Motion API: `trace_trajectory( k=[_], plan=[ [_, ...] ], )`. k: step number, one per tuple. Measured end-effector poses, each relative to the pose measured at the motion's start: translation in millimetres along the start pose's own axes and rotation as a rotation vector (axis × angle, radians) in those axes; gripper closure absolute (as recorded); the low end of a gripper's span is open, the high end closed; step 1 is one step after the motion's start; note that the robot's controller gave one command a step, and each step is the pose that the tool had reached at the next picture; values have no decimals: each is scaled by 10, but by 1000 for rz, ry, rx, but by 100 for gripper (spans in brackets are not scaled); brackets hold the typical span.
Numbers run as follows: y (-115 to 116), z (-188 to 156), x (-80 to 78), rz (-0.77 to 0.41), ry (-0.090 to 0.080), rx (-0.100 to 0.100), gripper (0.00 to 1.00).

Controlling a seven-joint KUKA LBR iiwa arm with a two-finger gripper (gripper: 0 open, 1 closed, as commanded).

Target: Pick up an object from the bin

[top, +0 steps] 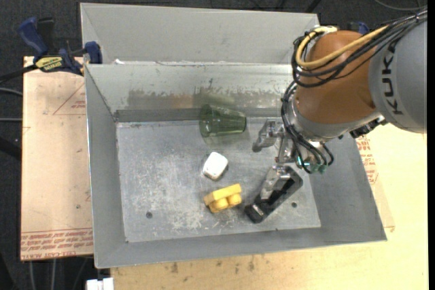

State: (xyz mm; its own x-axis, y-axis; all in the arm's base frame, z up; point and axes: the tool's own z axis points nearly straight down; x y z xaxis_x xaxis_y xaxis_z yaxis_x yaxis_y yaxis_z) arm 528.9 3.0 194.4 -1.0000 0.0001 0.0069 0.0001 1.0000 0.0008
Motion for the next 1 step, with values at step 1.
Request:
trace_trajectory(
  k=[1],
  plan=[
    [0, -38, -17, 0, -8, 0, 0]
  ],
)
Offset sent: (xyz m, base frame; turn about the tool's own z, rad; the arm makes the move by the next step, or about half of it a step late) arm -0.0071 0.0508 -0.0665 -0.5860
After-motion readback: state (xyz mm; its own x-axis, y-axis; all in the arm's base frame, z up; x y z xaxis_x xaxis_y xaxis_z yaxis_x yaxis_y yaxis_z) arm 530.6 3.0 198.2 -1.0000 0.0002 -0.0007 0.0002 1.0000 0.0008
